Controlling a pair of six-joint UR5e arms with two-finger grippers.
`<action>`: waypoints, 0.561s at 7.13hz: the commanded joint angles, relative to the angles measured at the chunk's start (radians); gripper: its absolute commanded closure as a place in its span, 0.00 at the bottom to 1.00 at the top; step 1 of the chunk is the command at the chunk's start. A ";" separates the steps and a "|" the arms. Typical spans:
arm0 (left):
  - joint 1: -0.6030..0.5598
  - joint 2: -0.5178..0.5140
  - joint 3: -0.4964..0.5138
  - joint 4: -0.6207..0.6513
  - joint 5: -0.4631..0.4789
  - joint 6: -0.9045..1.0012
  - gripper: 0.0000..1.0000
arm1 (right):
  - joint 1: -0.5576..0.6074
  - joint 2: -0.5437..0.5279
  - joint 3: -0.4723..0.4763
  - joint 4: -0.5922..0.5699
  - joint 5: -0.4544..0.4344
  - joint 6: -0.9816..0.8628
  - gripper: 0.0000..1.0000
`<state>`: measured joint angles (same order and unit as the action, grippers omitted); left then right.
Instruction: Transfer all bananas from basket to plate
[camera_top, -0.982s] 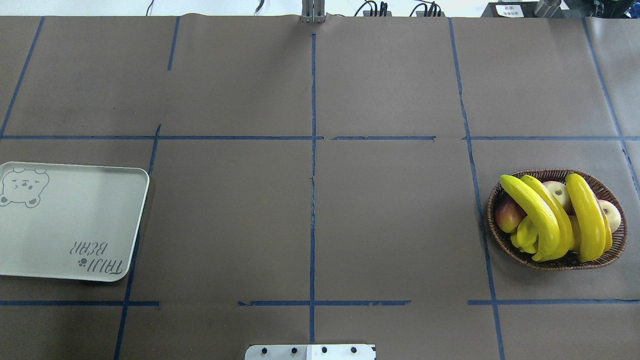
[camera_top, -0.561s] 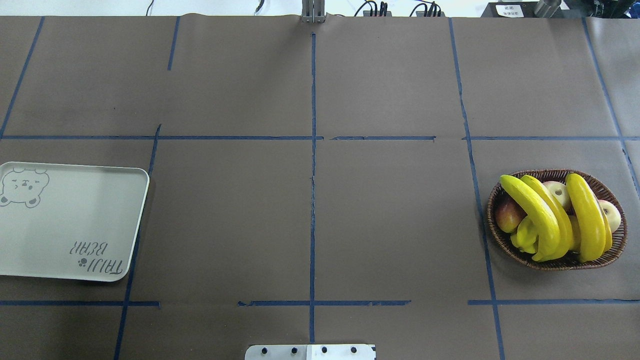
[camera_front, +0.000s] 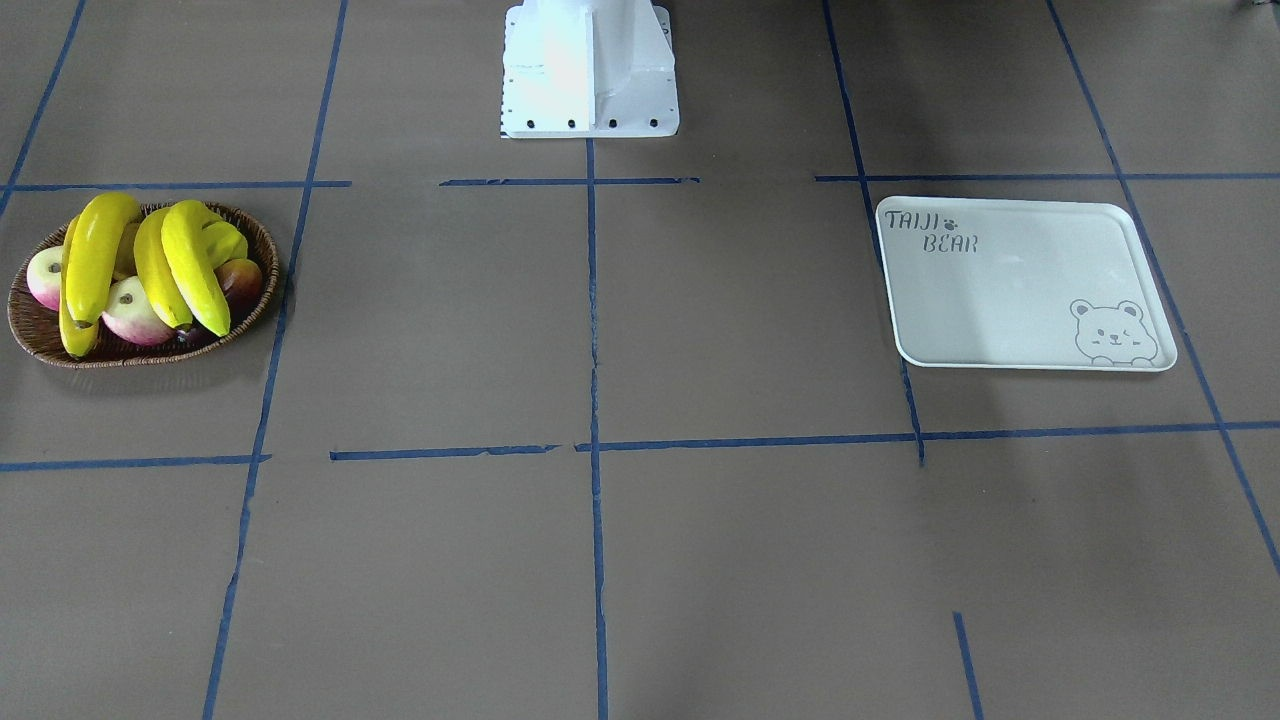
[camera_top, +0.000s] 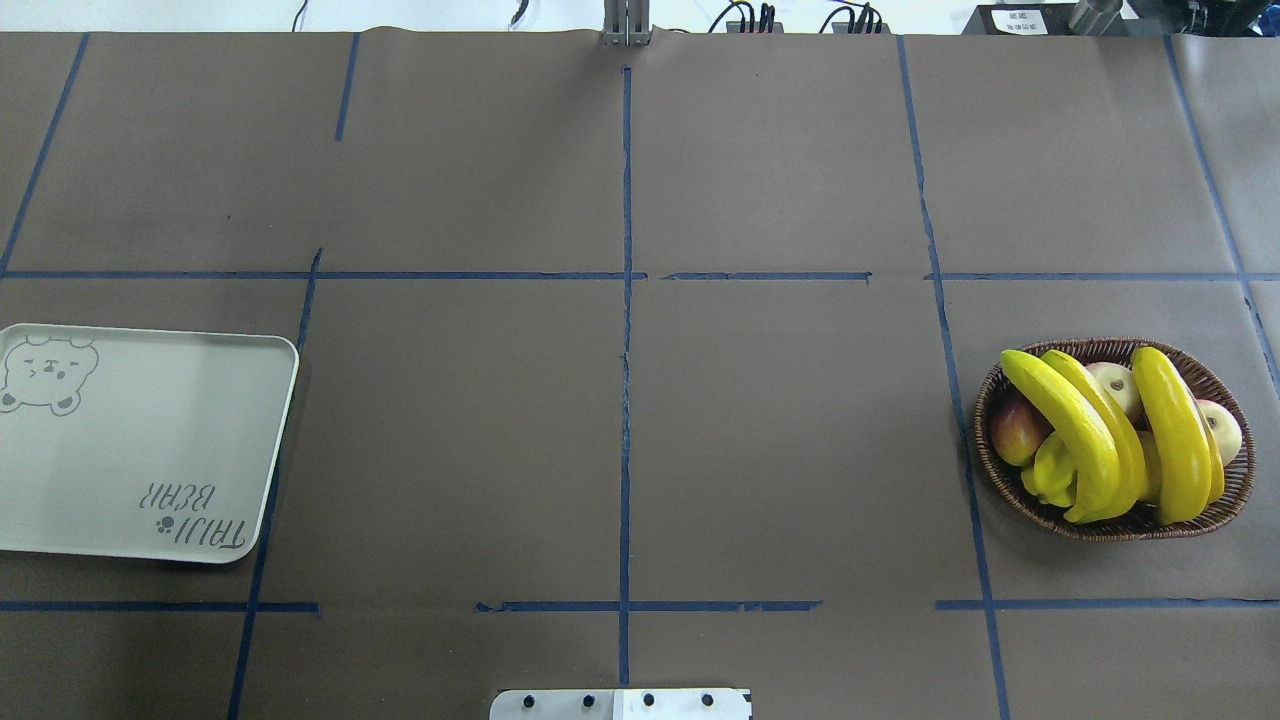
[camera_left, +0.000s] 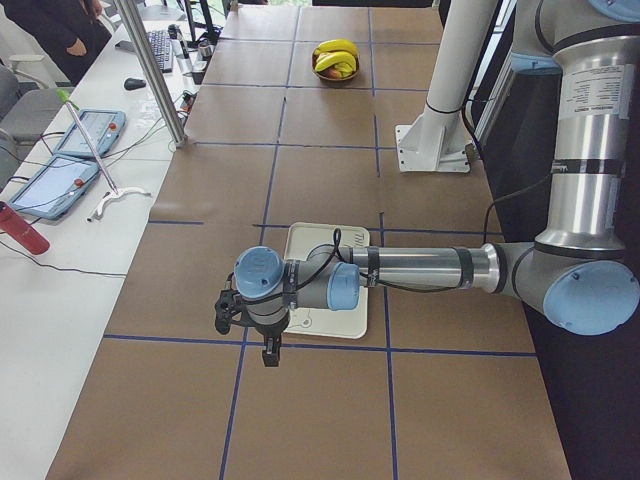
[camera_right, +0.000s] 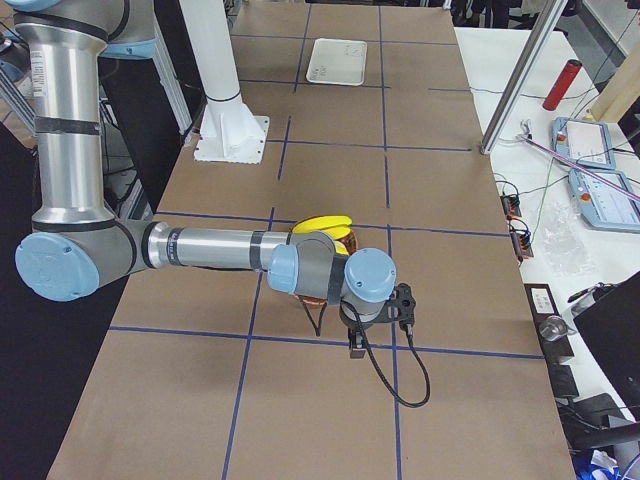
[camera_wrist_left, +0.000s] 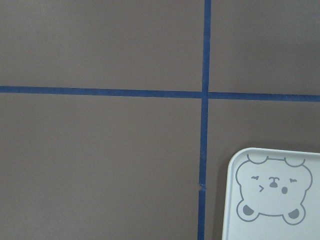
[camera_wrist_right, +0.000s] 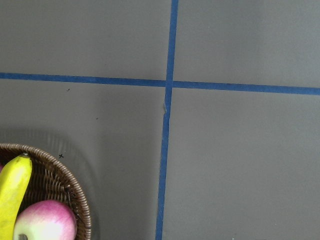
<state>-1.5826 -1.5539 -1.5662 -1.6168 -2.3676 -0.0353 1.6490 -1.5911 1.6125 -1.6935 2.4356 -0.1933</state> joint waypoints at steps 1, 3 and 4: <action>0.000 0.000 -0.002 0.000 -0.001 0.000 0.00 | -0.006 0.010 0.045 0.000 0.003 0.020 0.00; 0.000 0.002 -0.012 0.002 -0.001 -0.002 0.00 | -0.088 0.048 0.162 -0.011 -0.036 0.060 0.00; 0.000 0.002 -0.012 0.002 -0.001 0.000 0.00 | -0.156 0.056 0.191 -0.002 -0.033 0.121 0.00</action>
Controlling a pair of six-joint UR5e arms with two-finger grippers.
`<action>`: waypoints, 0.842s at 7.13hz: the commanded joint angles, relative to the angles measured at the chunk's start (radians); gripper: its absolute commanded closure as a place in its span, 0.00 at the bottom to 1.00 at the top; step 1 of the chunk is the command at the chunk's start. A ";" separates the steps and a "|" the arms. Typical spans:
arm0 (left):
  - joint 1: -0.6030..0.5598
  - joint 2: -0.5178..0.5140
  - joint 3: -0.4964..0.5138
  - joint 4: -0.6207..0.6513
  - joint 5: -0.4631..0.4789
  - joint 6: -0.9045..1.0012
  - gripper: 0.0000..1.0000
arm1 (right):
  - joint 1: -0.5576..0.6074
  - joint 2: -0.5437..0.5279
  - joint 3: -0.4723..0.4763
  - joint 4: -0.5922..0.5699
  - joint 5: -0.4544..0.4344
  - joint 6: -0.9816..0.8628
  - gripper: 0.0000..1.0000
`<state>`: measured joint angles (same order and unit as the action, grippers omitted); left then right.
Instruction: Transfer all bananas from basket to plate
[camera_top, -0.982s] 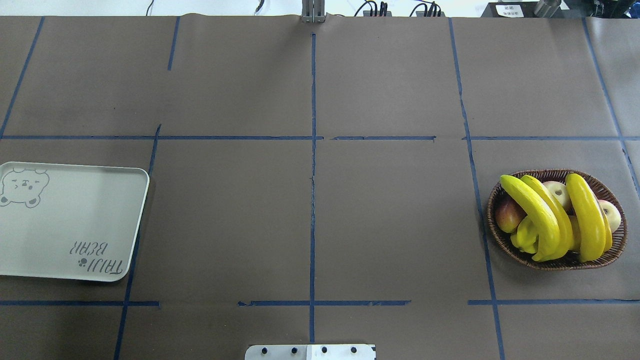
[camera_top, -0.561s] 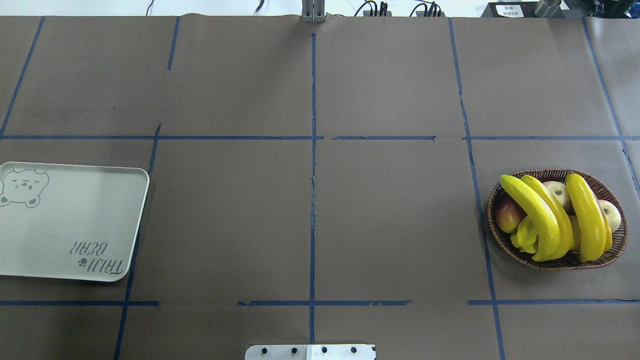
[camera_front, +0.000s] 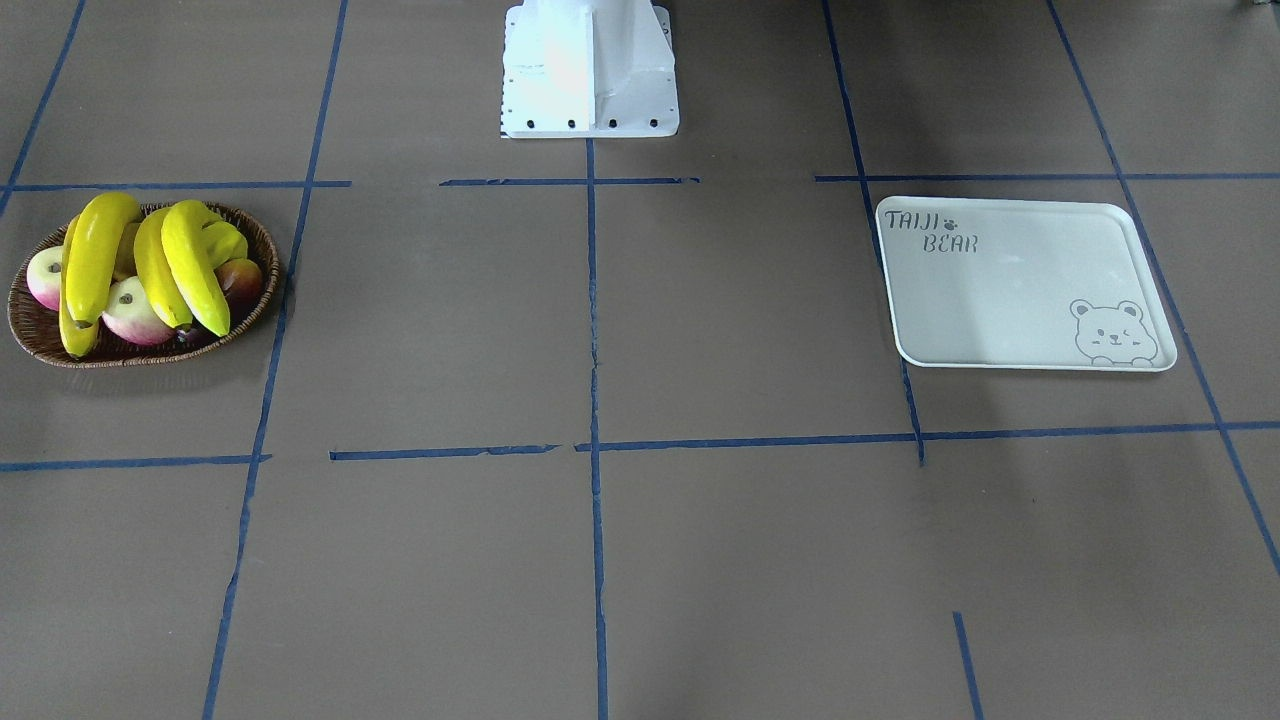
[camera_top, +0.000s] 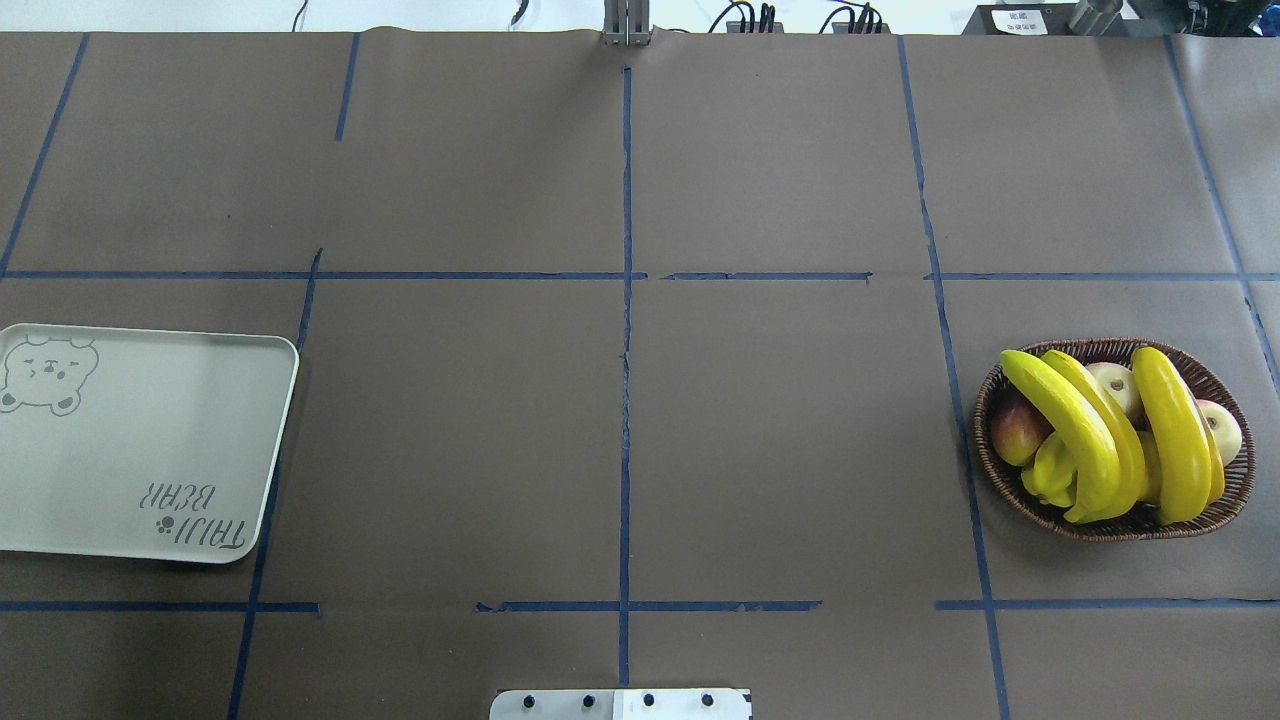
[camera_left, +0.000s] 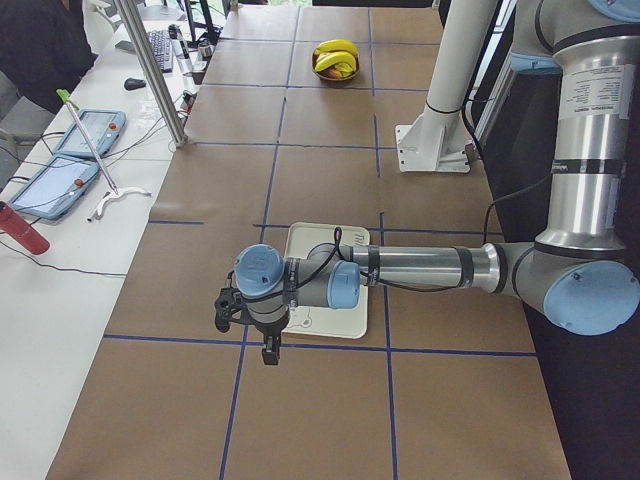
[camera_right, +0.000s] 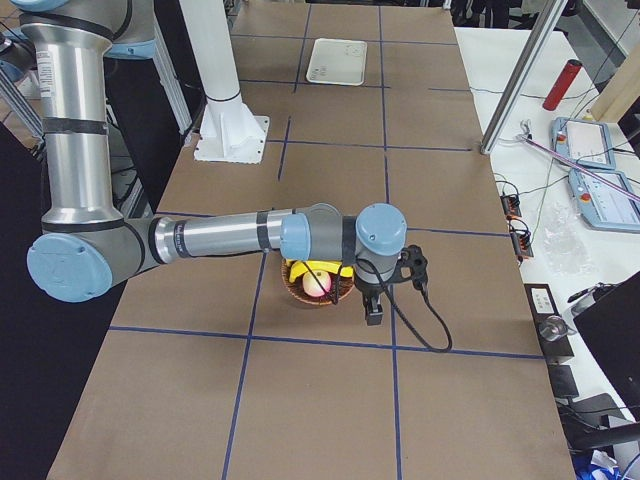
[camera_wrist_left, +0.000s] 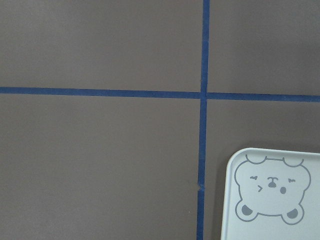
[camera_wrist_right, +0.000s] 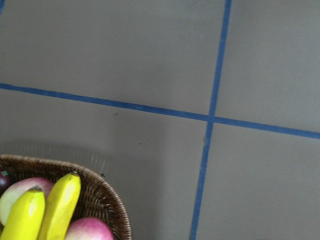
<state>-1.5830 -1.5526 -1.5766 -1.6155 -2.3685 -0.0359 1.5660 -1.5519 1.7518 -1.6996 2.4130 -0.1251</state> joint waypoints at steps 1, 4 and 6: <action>0.000 0.000 -0.002 0.000 0.000 0.001 0.00 | -0.175 0.032 0.076 0.009 -0.023 0.284 0.00; 0.000 0.008 -0.011 0.000 -0.002 -0.001 0.00 | -0.346 0.027 0.213 0.006 -0.172 0.654 0.00; 0.000 0.011 -0.019 0.000 -0.002 -0.001 0.00 | -0.442 0.001 0.216 -0.003 -0.178 0.718 0.00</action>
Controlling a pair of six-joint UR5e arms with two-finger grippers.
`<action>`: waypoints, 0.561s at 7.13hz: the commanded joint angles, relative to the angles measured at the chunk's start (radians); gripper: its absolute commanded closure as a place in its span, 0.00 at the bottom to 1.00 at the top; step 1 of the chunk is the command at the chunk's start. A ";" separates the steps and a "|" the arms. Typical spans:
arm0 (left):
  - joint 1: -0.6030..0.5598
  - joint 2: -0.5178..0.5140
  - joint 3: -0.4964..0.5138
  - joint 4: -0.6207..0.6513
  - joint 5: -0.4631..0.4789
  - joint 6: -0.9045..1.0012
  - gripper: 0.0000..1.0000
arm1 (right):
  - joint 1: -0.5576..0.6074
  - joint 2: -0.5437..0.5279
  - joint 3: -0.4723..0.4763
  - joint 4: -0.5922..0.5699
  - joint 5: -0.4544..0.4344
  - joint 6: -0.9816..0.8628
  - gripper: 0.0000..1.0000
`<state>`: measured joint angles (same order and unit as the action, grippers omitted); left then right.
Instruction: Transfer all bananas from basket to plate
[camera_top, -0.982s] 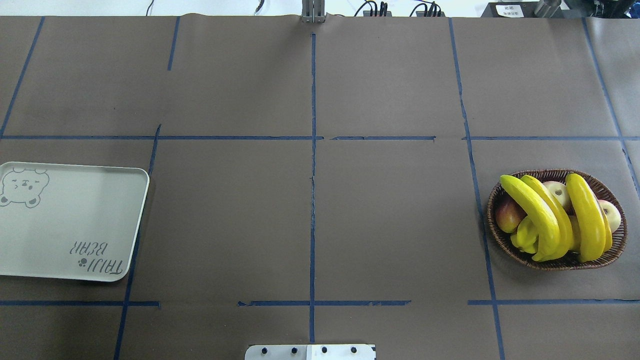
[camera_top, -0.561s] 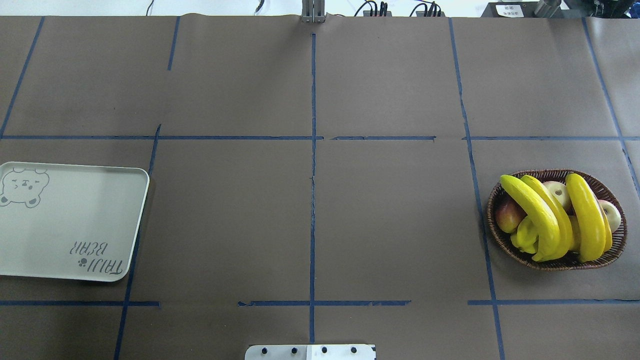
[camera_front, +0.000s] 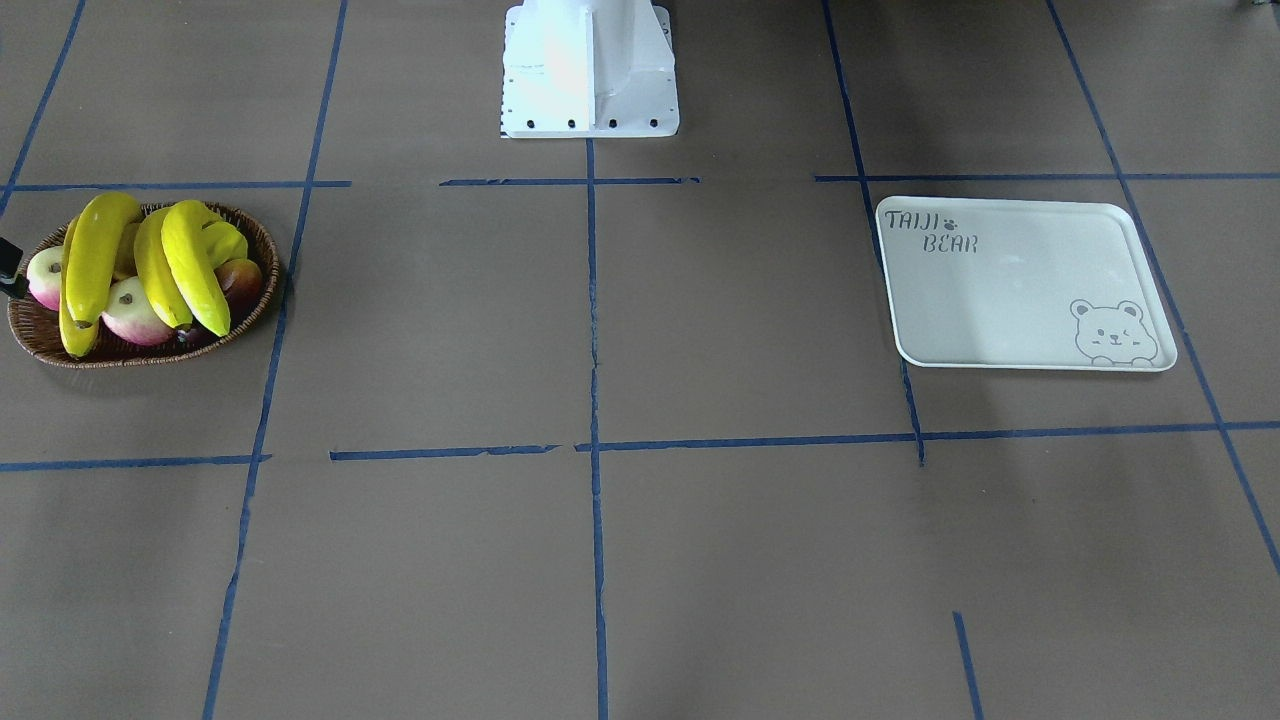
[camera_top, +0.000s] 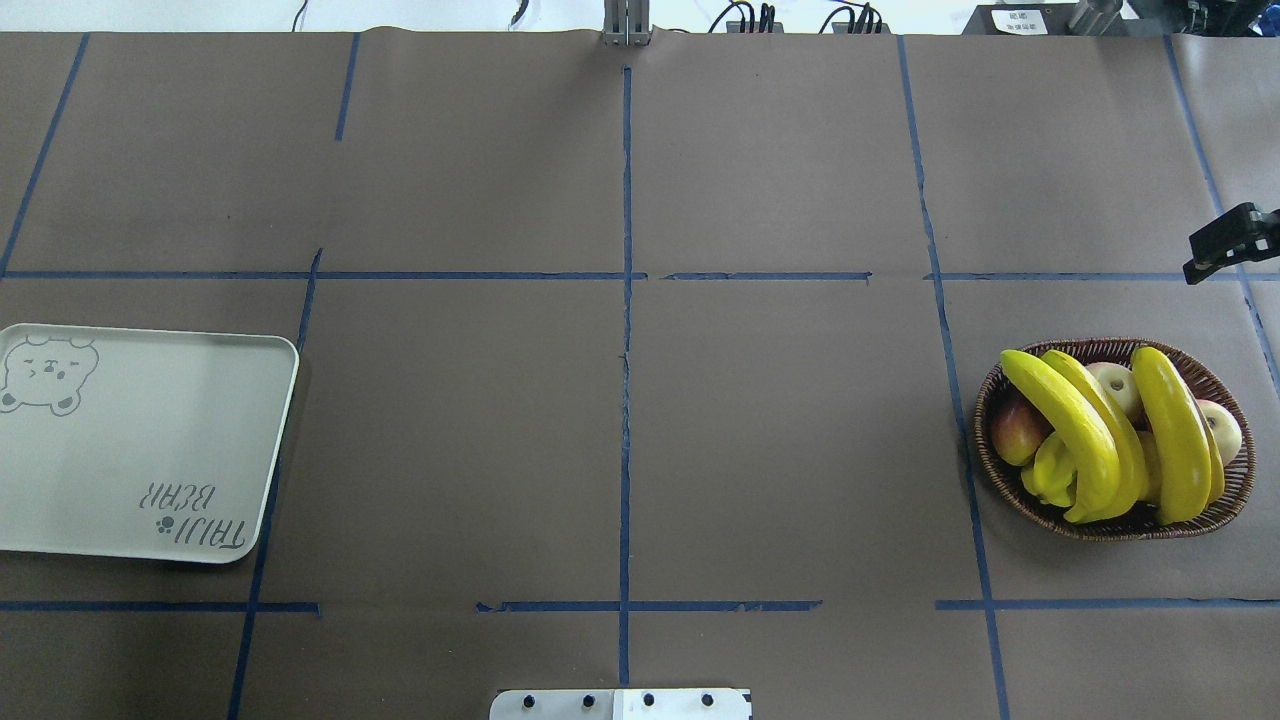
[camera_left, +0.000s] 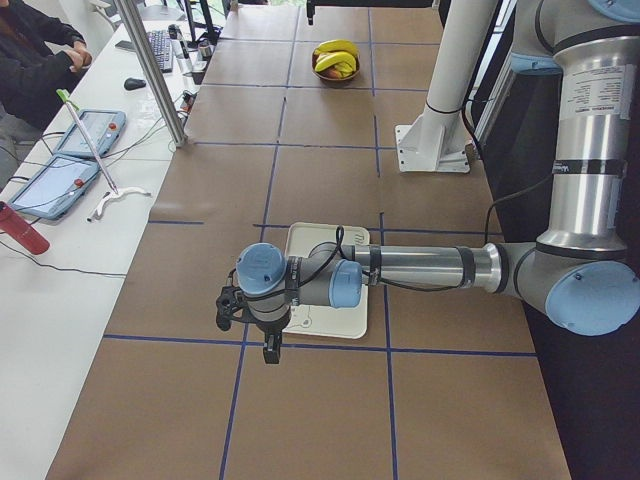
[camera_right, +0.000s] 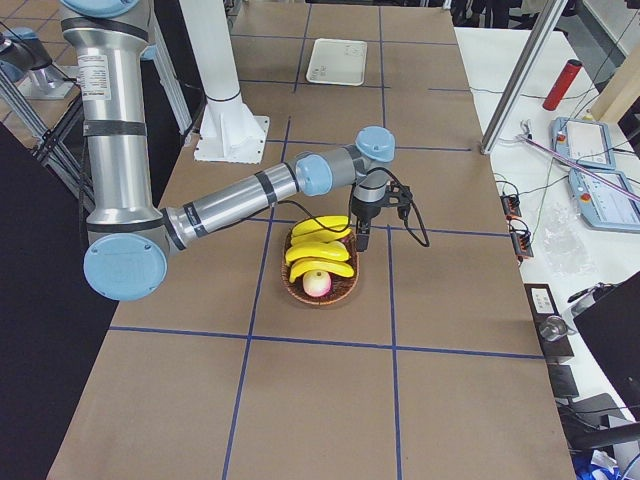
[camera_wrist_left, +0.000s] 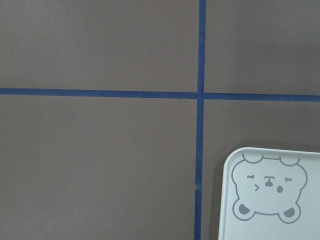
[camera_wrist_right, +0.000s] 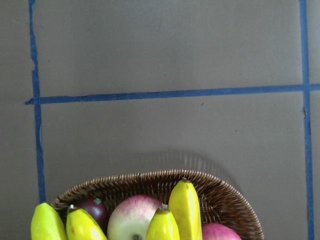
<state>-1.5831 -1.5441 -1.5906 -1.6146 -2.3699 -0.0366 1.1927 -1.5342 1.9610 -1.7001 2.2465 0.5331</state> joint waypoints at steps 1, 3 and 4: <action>0.000 0.002 -0.008 -0.001 0.000 0.000 0.00 | -0.117 -0.021 0.007 -0.004 -0.013 0.091 0.00; 0.000 0.002 -0.018 -0.001 0.000 0.000 0.00 | -0.133 -0.052 0.006 -0.006 -0.013 0.093 0.00; 0.000 0.001 -0.023 -0.001 0.000 0.000 0.00 | -0.137 -0.061 0.004 -0.007 -0.030 0.093 0.00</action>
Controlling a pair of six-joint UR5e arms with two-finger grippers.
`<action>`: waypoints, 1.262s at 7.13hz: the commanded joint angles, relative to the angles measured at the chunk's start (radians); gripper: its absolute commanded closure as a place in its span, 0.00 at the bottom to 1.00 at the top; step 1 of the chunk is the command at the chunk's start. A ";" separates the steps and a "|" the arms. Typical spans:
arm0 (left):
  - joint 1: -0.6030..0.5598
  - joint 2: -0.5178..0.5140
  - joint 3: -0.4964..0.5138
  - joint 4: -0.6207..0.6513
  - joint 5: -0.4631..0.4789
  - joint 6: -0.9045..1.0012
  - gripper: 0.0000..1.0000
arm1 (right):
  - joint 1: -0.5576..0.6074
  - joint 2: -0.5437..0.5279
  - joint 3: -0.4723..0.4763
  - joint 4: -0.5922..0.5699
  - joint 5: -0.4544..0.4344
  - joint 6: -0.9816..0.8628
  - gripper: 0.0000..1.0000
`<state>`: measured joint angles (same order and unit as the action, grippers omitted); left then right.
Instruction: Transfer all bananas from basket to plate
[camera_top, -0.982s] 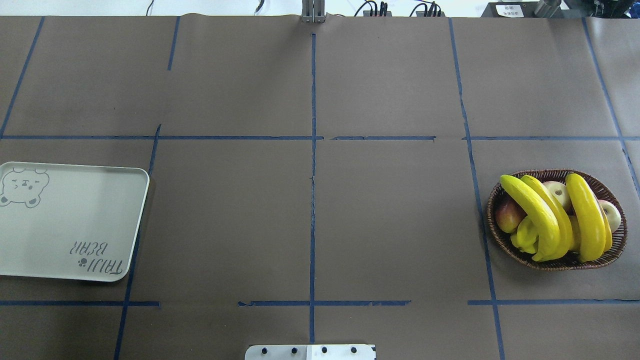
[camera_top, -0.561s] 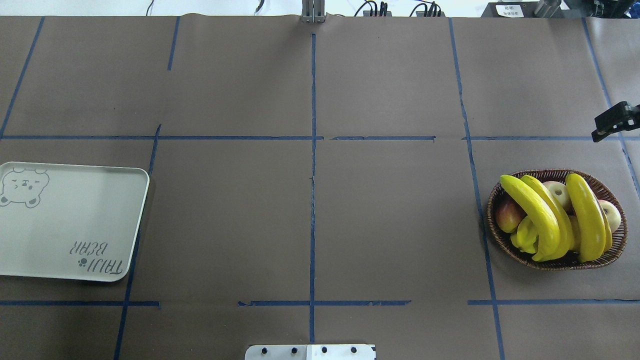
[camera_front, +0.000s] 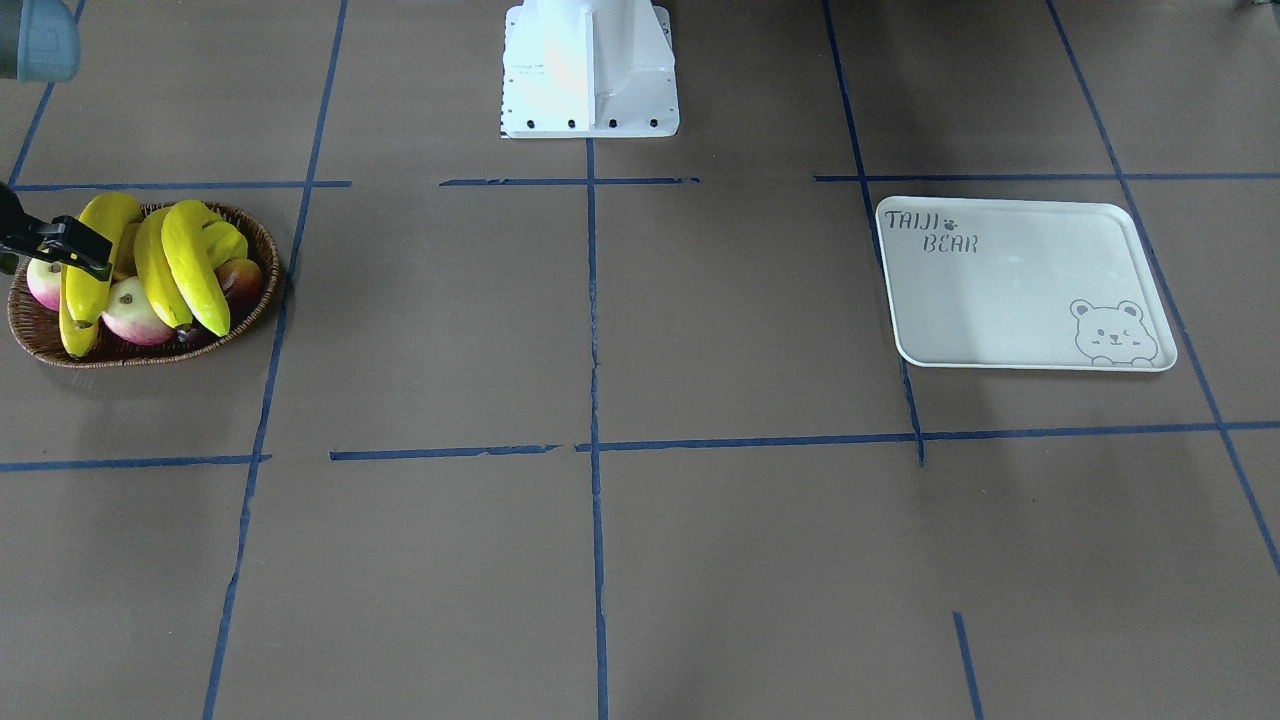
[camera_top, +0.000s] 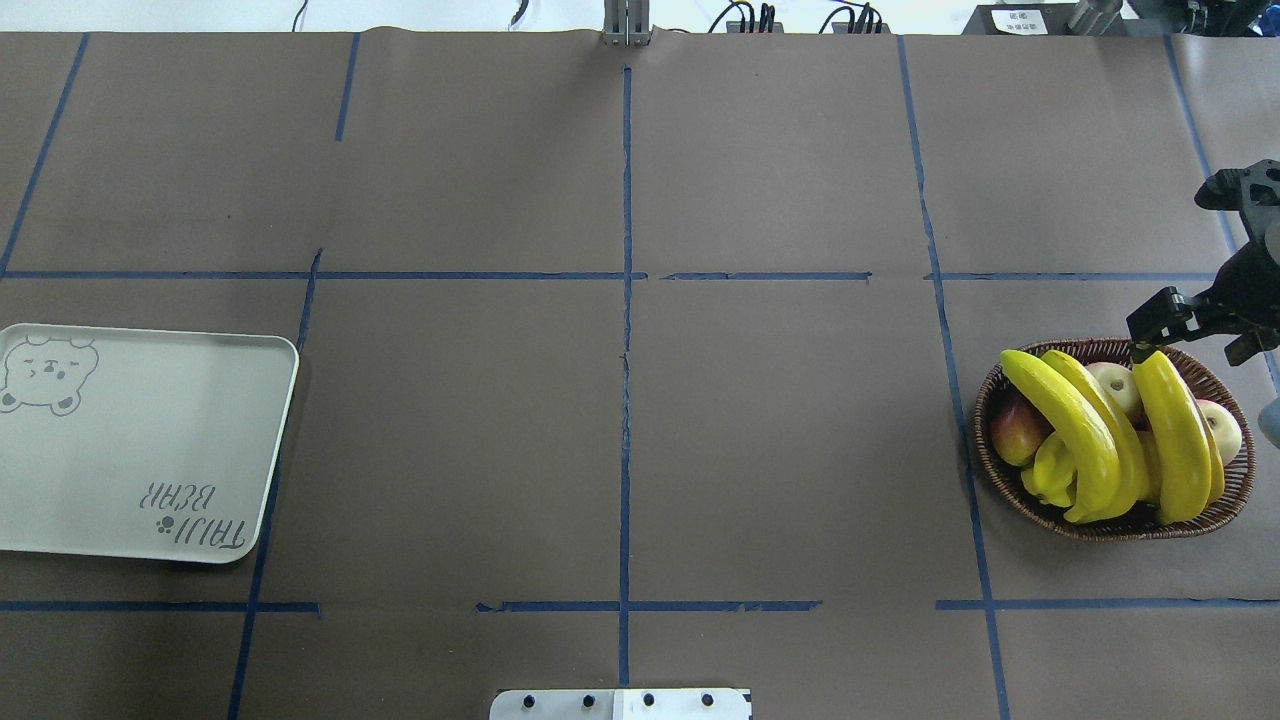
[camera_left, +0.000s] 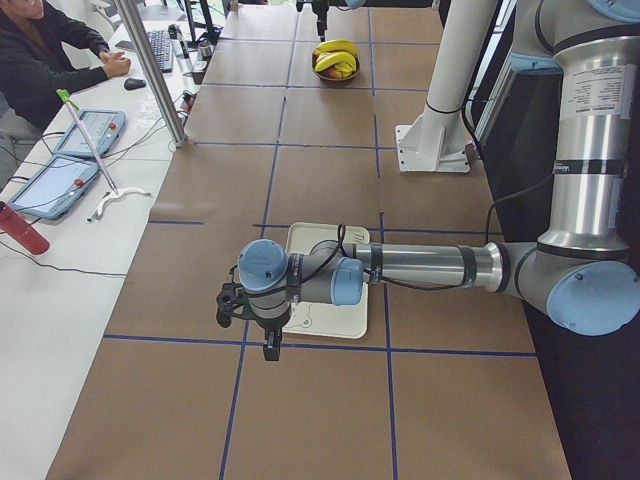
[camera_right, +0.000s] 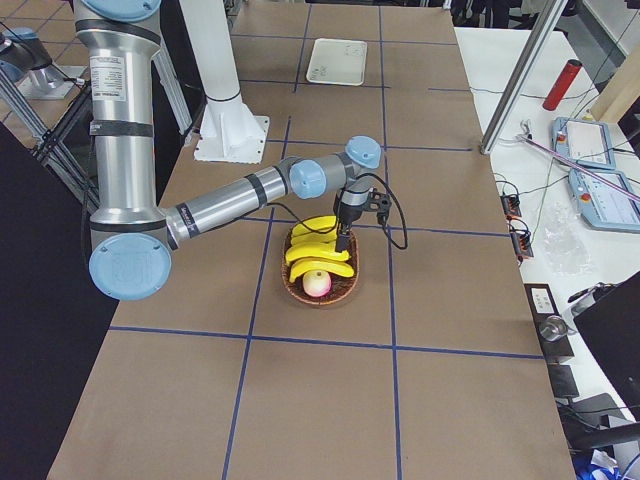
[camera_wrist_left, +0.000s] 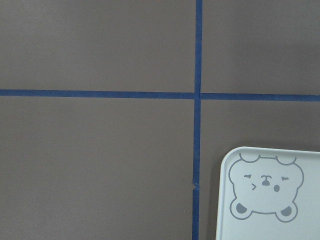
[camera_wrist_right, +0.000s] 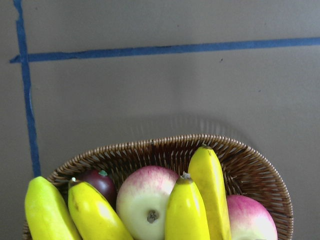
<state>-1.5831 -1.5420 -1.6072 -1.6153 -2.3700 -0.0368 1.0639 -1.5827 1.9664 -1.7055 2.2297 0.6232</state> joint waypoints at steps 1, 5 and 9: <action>0.000 0.000 -0.011 0.000 0.000 0.000 0.00 | -0.030 -0.016 -0.001 0.000 -0.033 0.003 0.00; 0.000 0.000 -0.019 0.000 0.000 0.000 0.00 | -0.085 -0.014 0.000 0.000 -0.091 0.003 0.02; 0.000 0.002 -0.026 0.000 0.000 0.000 0.00 | -0.120 -0.023 -0.006 -0.002 -0.099 0.003 0.19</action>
<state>-1.5831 -1.5412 -1.6301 -1.6153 -2.3700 -0.0368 0.9606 -1.6052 1.9620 -1.7073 2.1327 0.6253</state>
